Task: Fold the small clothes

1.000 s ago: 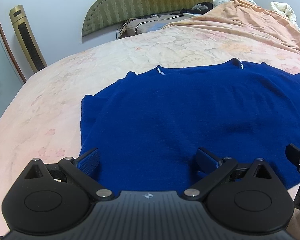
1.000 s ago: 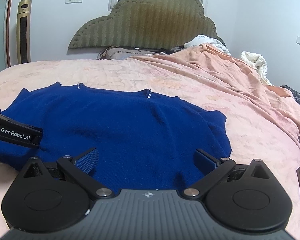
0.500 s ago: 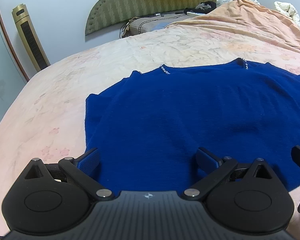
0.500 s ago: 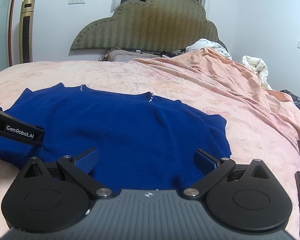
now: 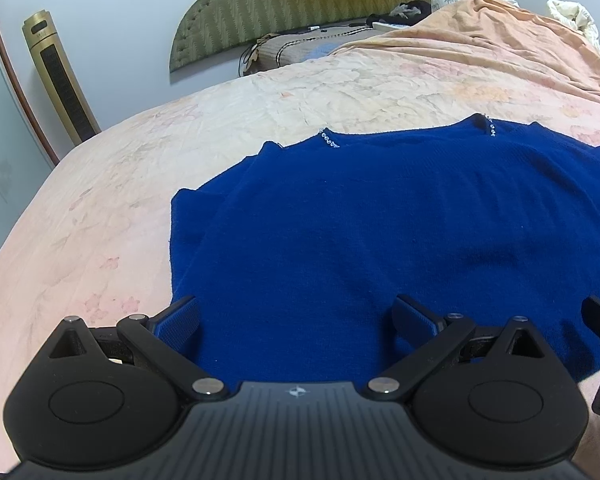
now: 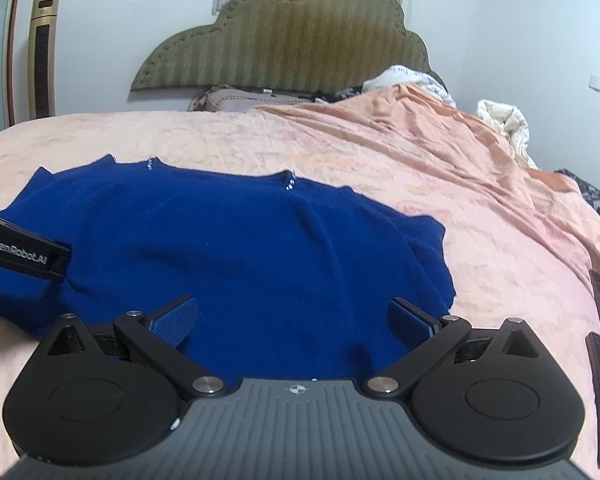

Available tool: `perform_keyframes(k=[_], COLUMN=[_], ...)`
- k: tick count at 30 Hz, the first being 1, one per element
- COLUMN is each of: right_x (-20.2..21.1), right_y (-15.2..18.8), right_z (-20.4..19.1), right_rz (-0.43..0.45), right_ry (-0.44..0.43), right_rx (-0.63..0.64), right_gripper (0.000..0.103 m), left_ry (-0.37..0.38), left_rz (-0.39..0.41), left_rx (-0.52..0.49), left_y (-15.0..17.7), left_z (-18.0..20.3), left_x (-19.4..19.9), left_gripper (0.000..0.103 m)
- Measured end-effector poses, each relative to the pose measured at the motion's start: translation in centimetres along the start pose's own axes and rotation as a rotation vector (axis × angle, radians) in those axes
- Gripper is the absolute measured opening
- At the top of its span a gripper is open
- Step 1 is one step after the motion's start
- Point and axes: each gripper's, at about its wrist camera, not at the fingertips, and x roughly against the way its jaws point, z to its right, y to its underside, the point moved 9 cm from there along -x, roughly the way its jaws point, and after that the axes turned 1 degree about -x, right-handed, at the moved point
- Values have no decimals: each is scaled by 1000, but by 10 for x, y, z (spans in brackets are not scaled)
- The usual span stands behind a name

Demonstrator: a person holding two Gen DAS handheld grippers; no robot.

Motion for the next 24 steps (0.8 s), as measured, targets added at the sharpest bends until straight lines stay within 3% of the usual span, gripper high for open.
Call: perform_keyframes(k=[5,24], right_x=[-5,12], right_y=[7,-11], right_z=[5,-7], right_rz=[-33,40], right_ry=[3,-26], right_rx=[-28,30], right_gripper=[102,102], left_ry=[-2,11], left_rz=[-2,12], left_rx=[-10,-32], left_y=[0,-10], left_z=[1,-7], left_x=[0,-4], left_gripper=[103,103])
